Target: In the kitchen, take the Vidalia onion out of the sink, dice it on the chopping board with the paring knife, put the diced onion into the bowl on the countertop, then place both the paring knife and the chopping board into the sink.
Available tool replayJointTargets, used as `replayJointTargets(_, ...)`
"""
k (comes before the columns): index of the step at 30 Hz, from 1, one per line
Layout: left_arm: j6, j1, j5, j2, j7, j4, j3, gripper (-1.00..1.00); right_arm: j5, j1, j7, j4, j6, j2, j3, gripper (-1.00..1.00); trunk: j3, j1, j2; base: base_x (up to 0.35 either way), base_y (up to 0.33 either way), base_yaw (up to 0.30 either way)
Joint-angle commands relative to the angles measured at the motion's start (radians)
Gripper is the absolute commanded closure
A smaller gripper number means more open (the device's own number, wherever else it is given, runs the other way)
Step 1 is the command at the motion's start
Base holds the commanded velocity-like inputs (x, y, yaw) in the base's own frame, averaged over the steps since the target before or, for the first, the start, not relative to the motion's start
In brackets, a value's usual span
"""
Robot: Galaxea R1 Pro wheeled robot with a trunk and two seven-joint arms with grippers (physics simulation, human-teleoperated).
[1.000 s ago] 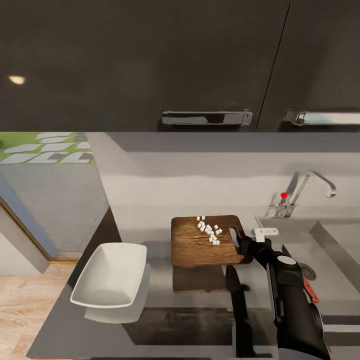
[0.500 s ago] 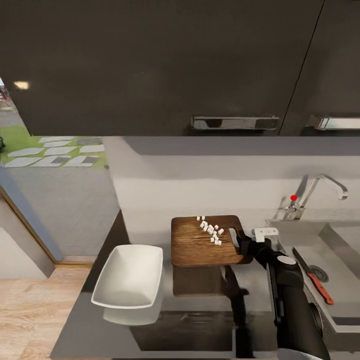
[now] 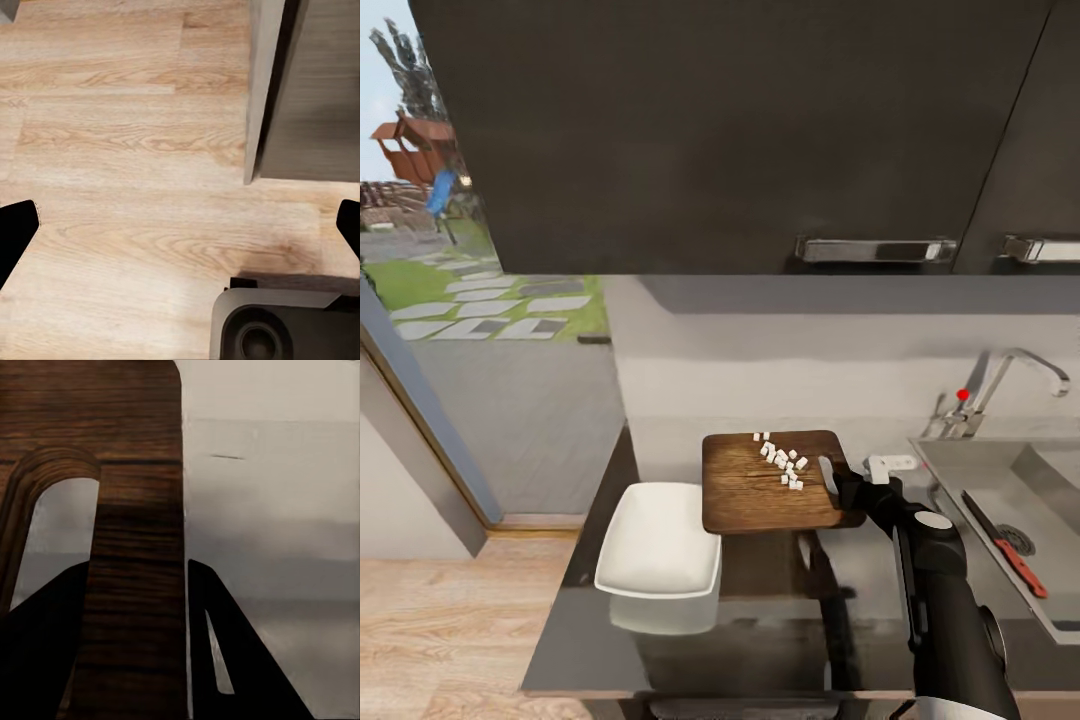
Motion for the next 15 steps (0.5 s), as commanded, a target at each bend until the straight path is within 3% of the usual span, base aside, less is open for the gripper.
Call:
replayJointTargets(1, 0.0, 0.0, 0.0, 0.001, 0.01, -0.002, -0.009, -1.0, 0.01, -0.001, 0.01, -0.002, 0.003, 0.001, -0.002, 1.0, -0.001, 0.001, -0.002, -0.048, 0.26, 0.0)
replayJointTargets(15, 0.0, 0.0, 0.0, 0.001, 0.01, -0.002, -0.007, -1.0, 0.01, -0.001, 0.01, -0.002, 0.003, 0.001, -0.001, 1.0, 0.022, 0.001, -0.002, -0.004, 0.288, 0.0)
